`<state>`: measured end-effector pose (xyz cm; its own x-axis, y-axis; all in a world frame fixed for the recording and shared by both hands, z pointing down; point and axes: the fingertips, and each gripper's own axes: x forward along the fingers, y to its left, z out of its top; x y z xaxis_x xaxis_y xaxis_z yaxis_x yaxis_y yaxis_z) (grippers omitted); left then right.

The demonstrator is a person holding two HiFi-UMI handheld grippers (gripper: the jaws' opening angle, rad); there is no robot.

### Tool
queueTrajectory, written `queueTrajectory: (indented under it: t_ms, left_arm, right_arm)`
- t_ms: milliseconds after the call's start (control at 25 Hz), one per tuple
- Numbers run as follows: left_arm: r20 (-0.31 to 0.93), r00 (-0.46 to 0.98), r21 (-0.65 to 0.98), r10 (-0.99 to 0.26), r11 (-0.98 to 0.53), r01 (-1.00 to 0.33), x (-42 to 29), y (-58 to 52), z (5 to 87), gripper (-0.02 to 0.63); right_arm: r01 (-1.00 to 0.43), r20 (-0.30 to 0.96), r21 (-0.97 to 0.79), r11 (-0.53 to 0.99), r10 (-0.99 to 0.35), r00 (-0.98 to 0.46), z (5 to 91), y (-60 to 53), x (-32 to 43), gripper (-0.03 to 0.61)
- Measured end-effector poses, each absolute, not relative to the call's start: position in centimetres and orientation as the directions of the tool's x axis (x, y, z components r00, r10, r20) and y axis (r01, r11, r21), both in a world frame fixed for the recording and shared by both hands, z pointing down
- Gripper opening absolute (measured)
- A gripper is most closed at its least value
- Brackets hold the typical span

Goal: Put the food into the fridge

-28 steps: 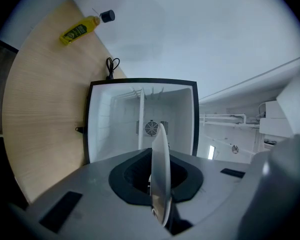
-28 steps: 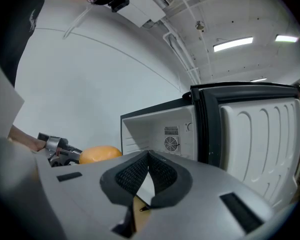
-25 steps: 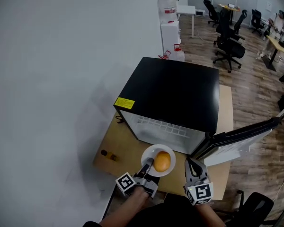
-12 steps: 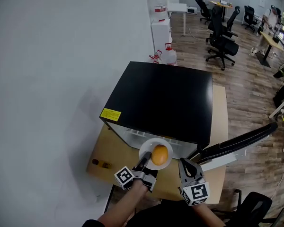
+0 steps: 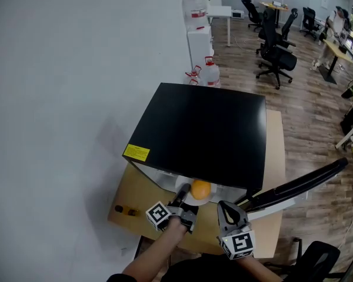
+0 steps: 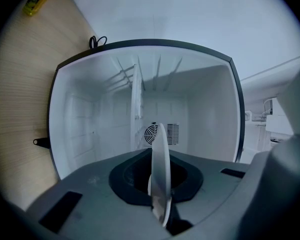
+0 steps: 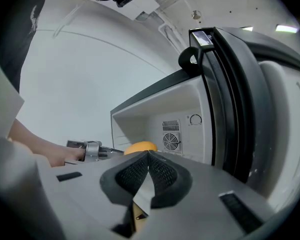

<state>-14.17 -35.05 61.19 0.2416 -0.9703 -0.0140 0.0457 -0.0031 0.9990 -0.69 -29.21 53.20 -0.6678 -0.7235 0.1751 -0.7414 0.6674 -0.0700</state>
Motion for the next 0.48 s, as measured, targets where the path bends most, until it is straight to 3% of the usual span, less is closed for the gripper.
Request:
queueTrajectory:
  t_ms: [480]
  left_arm:
    - [0.056,0.278,0.998,-0.959,0.065,0.024,-13.9,-38.0,62.9,0.021]
  right_arm:
    - [-0.753,0.189,-0.088,0.652,-0.731,-0.656,53.3,-29.4,-1.0,0.060]
